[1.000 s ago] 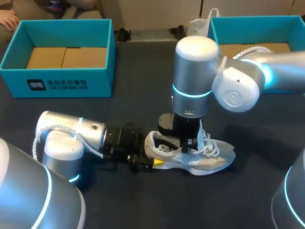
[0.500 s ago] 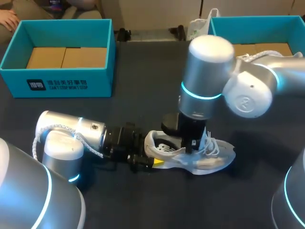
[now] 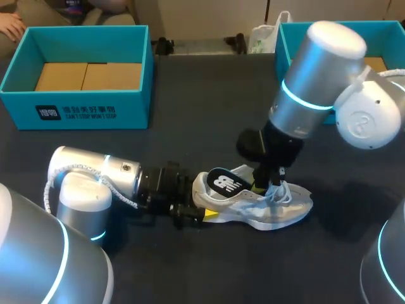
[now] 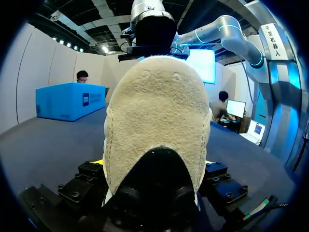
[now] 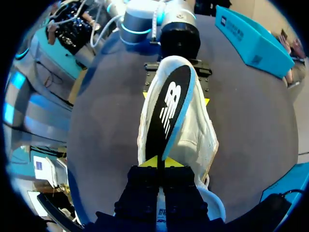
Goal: Take the shoe out of the shoebox, open the shoe tongue, remove and reinsert the insole, then place the shoe into the shoebox
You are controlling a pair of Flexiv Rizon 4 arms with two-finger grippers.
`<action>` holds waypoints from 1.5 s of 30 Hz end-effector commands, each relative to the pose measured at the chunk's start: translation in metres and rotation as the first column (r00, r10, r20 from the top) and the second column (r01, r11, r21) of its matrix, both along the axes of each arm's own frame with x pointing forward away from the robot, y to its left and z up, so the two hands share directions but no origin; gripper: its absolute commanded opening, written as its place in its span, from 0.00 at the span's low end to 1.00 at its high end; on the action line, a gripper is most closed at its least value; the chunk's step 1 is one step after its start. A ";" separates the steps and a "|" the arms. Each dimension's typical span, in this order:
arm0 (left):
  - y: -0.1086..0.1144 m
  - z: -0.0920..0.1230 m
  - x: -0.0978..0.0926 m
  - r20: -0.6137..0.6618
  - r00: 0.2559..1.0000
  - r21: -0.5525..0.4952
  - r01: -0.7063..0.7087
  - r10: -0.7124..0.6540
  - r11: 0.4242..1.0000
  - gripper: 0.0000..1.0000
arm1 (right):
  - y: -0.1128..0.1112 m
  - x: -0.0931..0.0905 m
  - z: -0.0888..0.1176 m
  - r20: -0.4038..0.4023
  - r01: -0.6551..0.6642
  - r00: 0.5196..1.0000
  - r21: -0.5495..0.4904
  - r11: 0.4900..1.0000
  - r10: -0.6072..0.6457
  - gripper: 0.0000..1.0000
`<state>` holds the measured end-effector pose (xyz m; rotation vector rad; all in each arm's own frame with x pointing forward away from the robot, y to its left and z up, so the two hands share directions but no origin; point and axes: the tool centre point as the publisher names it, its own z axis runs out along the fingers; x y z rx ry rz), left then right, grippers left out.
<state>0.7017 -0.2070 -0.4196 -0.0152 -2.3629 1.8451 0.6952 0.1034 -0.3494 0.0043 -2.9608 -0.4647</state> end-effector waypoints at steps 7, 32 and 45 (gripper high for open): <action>0.000 0.000 0.000 0.000 1.000 0.001 -0.001 0.001 1.000 0.00 | 0.020 0.013 0.014 -0.005 -0.141 0.990 0.029 0.990 0.141 0.00; 0.000 0.000 0.000 0.000 1.000 0.001 -0.001 0.001 1.000 0.00 | 0.045 0.017 0.044 -0.078 -0.106 0.992 -0.071 0.992 0.100 1.00; 0.000 0.000 0.000 0.000 1.000 0.001 -0.001 0.001 1.000 0.00 | 0.060 0.030 0.043 -0.166 -0.077 0.984 -0.050 0.996 0.068 0.87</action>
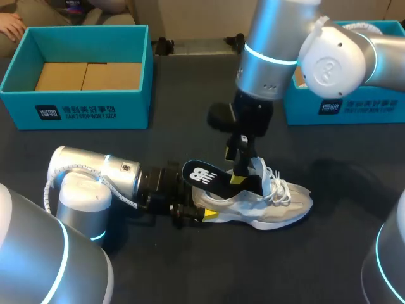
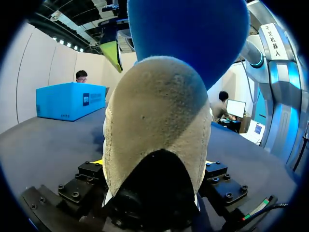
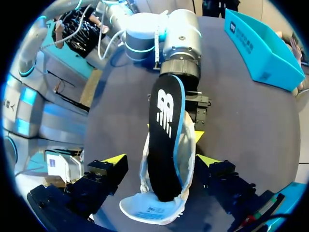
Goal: Take the shoe out of the shoebox, open the shoe tongue, remove and reinsert the insole, then place the shoe into the shoebox
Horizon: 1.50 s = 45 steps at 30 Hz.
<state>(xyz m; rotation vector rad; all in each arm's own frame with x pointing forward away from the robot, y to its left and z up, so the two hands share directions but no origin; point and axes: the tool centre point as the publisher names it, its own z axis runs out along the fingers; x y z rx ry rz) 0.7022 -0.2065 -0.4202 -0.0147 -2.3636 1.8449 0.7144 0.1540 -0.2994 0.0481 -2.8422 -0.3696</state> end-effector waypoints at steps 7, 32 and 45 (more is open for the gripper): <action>-0.001 0.000 0.000 0.000 1.000 0.001 -0.001 0.001 1.000 0.00 | 0.016 0.018 -0.017 -0.130 -0.023 0.991 0.017 1.000 0.025 0.87; -0.001 0.000 0.000 0.000 1.000 0.001 -0.001 0.001 1.000 0.00 | 0.028 0.019 -0.012 -0.342 0.043 0.940 0.073 0.996 -0.015 1.00; -0.001 0.000 0.000 0.000 1.000 0.001 -0.001 0.001 1.000 0.00 | 0.033 0.011 -0.018 -0.433 0.094 0.900 0.094 0.991 -0.045 0.92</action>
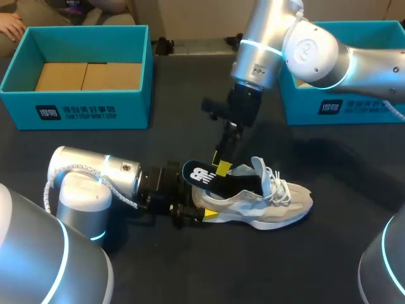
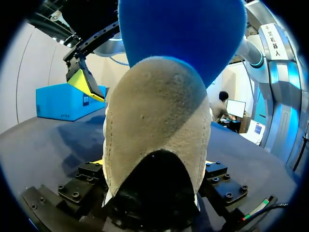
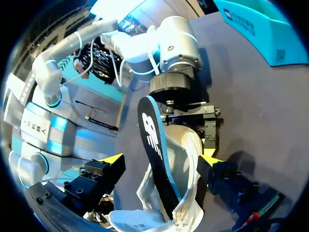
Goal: Take the shoe out of the shoebox, open the shoe tongue, remove and reinsert the insole, then place the shoe into the shoebox
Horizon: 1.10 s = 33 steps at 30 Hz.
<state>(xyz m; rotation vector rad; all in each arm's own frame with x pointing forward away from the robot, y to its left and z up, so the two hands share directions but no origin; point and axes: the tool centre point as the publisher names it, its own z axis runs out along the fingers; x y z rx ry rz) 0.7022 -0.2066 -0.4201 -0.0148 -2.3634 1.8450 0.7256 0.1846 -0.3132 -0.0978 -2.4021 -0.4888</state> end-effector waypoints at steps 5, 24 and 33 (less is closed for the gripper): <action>0.000 0.000 0.000 0.000 1.000 0.001 -0.001 0.001 1.000 0.00 | 0.002 -0.007 -0.007 -0.049 0.016 0.999 0.008 1.000 -0.015 0.87; 0.000 0.000 0.000 0.000 1.000 0.001 -0.001 0.001 1.000 0.00 | 0.004 -0.031 0.000 -0.075 0.031 0.997 0.033 0.999 -0.029 0.65; 0.000 0.000 0.000 0.000 1.000 0.001 -0.001 0.001 1.000 0.00 | 0.003 -0.029 -0.012 -0.073 -0.011 0.997 0.099 0.995 0.018 0.63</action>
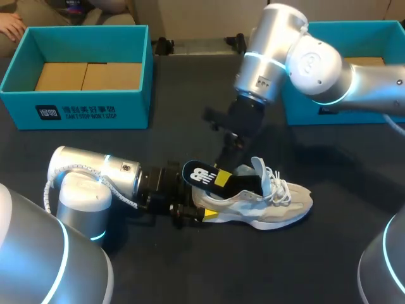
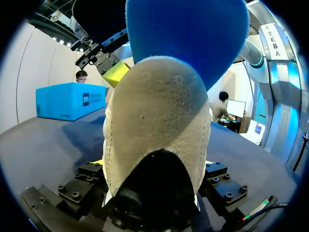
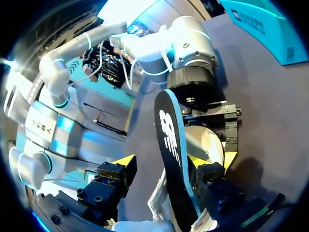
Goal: Take the shoe out of the shoebox, open the shoe tongue, remove and reinsert the insole, then place the shoe into the shoebox
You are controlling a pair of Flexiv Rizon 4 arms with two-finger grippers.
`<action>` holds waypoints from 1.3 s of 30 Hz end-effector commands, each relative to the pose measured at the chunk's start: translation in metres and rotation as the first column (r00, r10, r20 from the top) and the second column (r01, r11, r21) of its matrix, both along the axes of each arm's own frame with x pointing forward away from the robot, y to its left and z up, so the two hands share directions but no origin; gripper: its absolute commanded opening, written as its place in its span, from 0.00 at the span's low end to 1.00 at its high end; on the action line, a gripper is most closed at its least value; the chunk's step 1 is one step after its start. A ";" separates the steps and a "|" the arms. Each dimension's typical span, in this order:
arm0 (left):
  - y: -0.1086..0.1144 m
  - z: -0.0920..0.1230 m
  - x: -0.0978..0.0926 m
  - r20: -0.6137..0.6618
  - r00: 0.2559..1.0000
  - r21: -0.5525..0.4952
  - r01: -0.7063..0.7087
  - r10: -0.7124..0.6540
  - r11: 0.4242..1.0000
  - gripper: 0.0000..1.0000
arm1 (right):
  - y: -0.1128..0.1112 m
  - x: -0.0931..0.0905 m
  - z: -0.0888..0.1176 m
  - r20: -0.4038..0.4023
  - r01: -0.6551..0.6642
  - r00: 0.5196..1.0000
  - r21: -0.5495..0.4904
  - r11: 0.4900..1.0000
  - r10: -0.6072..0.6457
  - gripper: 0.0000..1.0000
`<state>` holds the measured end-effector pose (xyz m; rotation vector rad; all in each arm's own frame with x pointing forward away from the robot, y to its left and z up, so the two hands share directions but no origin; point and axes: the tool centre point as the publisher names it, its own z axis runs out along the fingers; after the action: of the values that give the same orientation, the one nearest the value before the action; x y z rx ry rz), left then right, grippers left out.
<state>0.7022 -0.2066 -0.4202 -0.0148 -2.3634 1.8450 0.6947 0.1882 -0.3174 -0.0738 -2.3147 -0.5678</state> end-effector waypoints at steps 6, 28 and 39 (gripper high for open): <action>0.000 0.000 0.000 0.000 1.000 0.001 -0.001 0.001 1.000 0.00 | -0.003 0.001 -0.012 0.000 -0.026 1.000 0.036 0.999 0.026 0.58; 0.000 0.000 0.000 0.000 1.000 0.001 -0.001 0.001 1.000 0.00 | 0.013 0.003 0.003 0.046 -0.073 0.997 0.086 0.994 0.070 0.00; 0.000 0.000 0.000 0.000 1.000 0.001 -0.001 0.001 1.000 0.00 | 0.033 0.010 0.022 0.111 -0.105 0.990 0.173 0.979 0.087 0.00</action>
<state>0.7022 -0.2066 -0.4201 -0.0148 -2.3633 1.8450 0.7053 0.2207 -0.2953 0.1559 -2.3393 -0.7408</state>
